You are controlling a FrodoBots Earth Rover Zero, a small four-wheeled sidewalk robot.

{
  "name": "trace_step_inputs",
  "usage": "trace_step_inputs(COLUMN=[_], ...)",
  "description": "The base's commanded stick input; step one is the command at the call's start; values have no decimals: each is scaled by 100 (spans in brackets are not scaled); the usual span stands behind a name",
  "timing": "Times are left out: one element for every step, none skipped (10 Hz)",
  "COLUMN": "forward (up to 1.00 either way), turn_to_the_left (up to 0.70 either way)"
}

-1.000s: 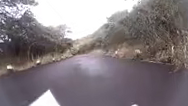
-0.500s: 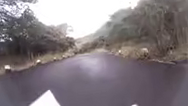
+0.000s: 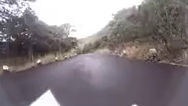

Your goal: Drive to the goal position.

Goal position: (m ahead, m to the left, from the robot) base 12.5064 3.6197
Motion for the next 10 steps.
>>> trace_step_inputs(forward=[100,100,100,100,100,100,100,100,100,100], turn_to_the_left=[-38,-34,-29,-20,-8,0,-7,-20,-33,-40])
